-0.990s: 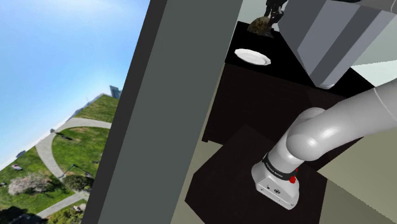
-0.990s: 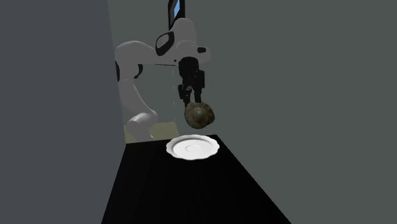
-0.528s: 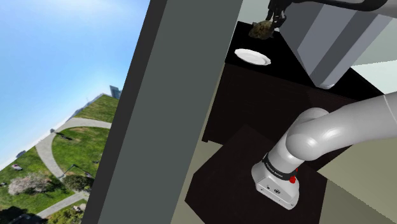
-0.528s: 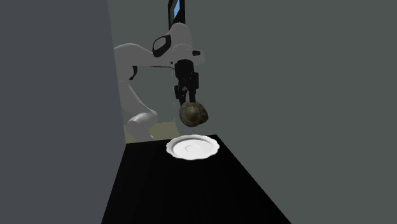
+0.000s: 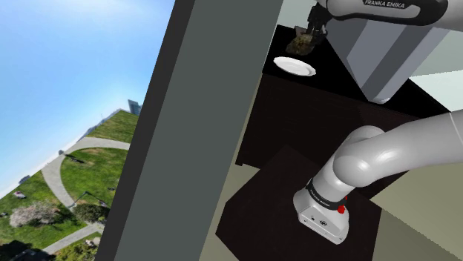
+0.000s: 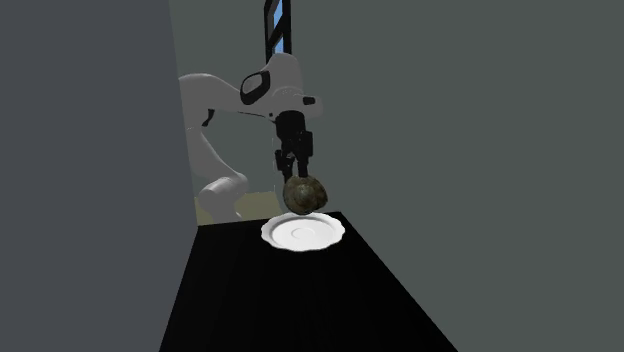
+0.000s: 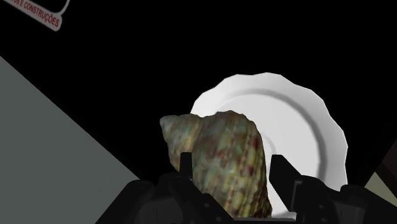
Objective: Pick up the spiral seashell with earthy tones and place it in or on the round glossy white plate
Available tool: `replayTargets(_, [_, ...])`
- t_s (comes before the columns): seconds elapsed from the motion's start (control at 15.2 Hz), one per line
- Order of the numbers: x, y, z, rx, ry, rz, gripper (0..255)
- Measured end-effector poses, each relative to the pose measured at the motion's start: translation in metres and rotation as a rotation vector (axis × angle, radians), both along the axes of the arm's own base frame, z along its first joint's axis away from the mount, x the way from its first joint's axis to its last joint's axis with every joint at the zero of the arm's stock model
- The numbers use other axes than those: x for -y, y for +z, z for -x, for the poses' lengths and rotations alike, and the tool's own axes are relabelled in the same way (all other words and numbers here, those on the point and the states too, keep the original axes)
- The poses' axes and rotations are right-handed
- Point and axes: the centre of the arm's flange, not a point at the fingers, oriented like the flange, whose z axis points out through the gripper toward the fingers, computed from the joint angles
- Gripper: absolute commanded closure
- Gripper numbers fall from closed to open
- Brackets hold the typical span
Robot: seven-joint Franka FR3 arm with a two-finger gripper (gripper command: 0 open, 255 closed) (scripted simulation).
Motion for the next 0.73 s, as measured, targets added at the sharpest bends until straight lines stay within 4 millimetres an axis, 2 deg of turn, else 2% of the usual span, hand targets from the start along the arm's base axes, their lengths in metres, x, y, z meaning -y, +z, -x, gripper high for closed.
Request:
replayTargets(0.59, [0.002, -0.050, 0.001, 0.000, 0.000, 0.000, 255])
replayTargets(0.73, [0.001, -0.053, 0.001, 0.002, 0.001, 0.000, 255])
